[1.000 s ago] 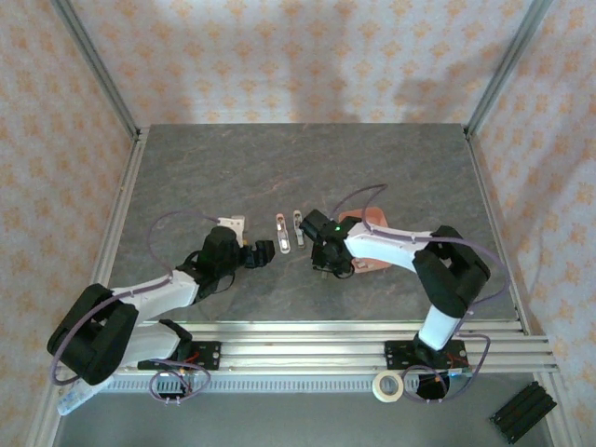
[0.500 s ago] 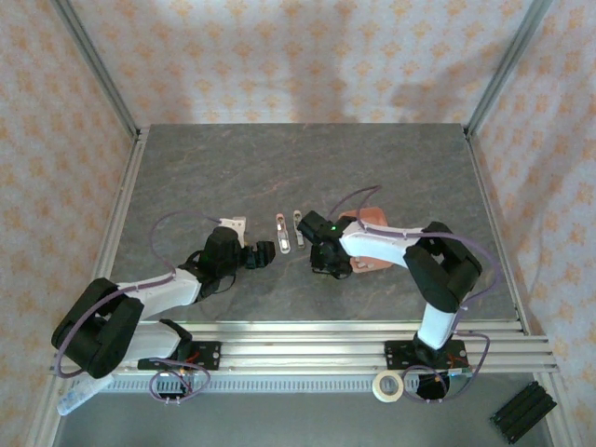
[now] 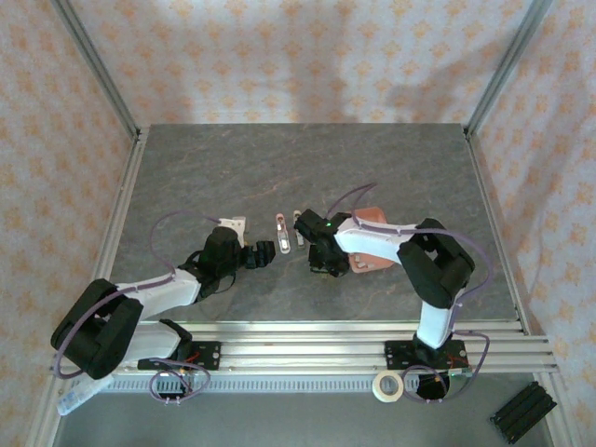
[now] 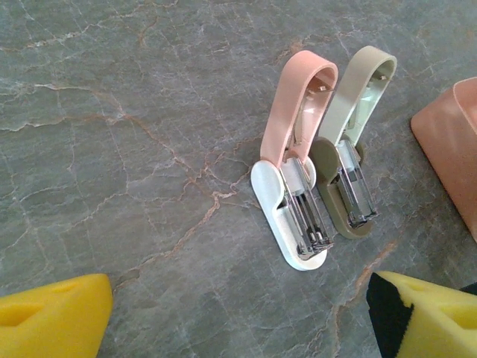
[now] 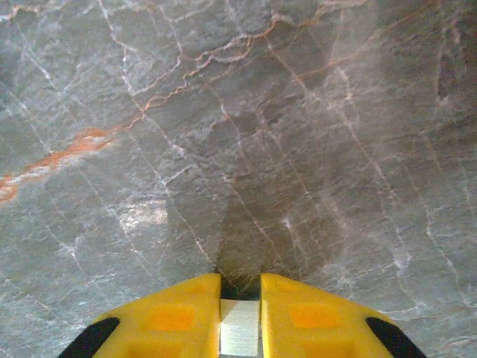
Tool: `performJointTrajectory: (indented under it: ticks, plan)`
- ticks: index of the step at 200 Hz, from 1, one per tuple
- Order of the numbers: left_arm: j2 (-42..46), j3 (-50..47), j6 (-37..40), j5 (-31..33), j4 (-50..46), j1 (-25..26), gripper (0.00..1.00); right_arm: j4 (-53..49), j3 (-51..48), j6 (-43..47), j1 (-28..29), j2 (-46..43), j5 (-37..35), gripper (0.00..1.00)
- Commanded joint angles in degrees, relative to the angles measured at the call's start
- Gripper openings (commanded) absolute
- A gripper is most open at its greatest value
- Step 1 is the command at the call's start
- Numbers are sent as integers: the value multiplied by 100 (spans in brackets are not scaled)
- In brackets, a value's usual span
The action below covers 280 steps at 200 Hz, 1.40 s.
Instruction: Load the staples into the stapler
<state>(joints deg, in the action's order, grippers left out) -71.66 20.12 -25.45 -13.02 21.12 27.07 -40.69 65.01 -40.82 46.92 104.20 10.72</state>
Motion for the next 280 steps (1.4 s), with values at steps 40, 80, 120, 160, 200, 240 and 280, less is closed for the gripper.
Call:
performJointTrajectory:
  ticks: [40,80,120,160,200,240,280]
  plan:
    - [923,-259,-68,375,-344,26,89,132,-242,25,4,62,-444,16]
    - [1578,-453,-95,814,-664,26,91,500,-413,94,43,-618,-869,16]
    - [2026,-728,-237,1245,-760,26,92,782,-411,346,97,-971,-1266,16]
    - [2093,-817,-385,1479,-781,24,93,1384,-249,762,125,-981,-1430,16]
    - [1935,-842,-485,1707,-792,26,93,1723,131,1195,151,-683,-1360,16]
    - [1932,-907,-482,1895,-773,26,94,2057,479,1429,203,-292,-1157,16]
    - [2575,-1350,-592,2460,-632,26,95,2096,977,1618,305,197,-1047,16]
